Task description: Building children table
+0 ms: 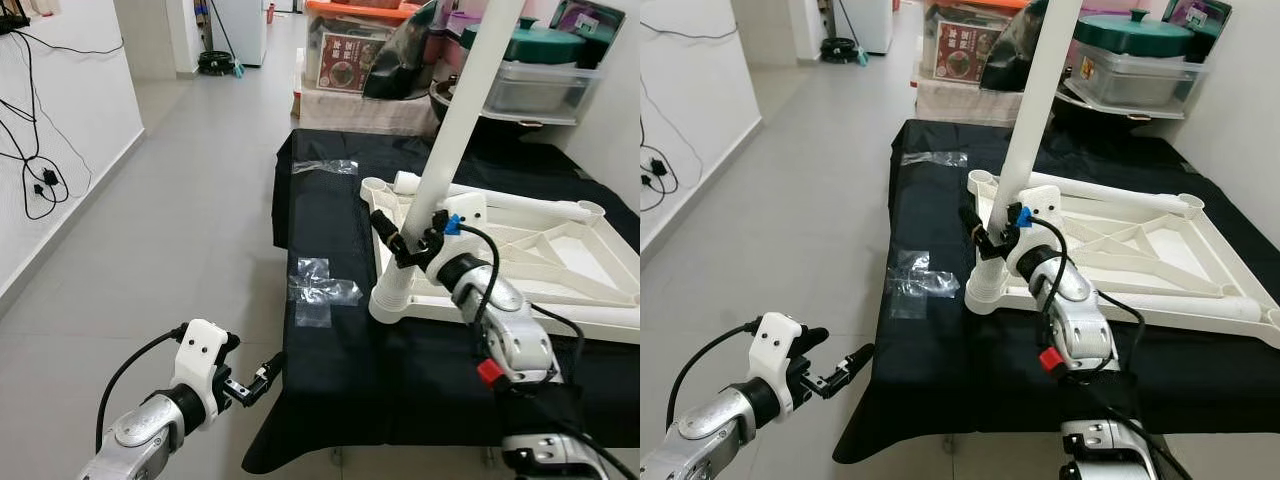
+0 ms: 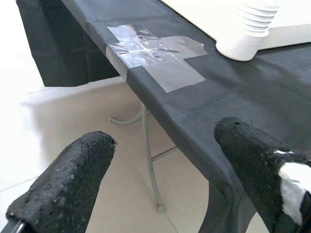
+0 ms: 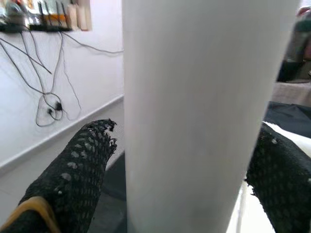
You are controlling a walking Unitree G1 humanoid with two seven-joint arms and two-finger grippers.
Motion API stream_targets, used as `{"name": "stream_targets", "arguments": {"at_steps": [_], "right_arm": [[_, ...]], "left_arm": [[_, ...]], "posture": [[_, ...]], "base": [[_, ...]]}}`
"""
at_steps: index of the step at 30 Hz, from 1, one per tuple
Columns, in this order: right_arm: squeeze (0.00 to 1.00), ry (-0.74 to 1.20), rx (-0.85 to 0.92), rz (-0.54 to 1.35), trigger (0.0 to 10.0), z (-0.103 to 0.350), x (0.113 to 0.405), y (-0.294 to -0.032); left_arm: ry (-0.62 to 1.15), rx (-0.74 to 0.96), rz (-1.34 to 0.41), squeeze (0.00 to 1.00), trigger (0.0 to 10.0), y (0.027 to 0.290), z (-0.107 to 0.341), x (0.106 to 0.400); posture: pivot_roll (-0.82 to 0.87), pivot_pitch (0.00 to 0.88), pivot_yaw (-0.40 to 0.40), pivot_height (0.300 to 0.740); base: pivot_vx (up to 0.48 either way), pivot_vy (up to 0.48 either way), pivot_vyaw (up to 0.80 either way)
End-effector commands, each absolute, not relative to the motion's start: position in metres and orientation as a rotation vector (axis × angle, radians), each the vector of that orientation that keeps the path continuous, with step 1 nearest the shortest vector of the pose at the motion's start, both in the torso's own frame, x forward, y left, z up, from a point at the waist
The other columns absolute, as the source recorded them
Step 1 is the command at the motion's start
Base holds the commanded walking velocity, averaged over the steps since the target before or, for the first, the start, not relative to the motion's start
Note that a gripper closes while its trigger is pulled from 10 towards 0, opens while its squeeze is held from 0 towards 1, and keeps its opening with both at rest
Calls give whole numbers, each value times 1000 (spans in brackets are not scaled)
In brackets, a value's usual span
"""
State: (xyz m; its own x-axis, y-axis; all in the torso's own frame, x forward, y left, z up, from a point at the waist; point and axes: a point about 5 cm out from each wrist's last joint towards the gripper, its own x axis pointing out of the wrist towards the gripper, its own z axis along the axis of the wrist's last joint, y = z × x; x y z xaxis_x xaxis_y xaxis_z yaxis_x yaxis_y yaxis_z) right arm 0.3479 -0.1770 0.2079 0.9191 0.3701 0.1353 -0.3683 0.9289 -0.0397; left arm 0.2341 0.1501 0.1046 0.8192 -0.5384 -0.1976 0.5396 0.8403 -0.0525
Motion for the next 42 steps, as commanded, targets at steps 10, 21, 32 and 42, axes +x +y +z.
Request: {"name": "stream_targets", "arguments": {"at_steps": [10,21,32,42], "right_arm": [[0,-160,-43,460,10000,225,358,-185],[0,-170,-74,555,10000,237,363,-187],[0,-135,-79,651,10000,236,361,-198],[0,-133,-76,675,10000,239,364,-201]], "left_arm": [[213,-13,-592,0,10000,147,103,232],[211,-17,-592,0,10000,148,103,233],[212,-14,-597,0,10000,148,102,233],[212,-12,-602,0,10000,147,102,234]], "posture": [[30,0,-75,740],[38,0,-80,740],[34,0,-74,740],[37,0,-74,740]], "base": [[0,0,0],[0,0,0],[0,0,0],[0,0,0]]}}
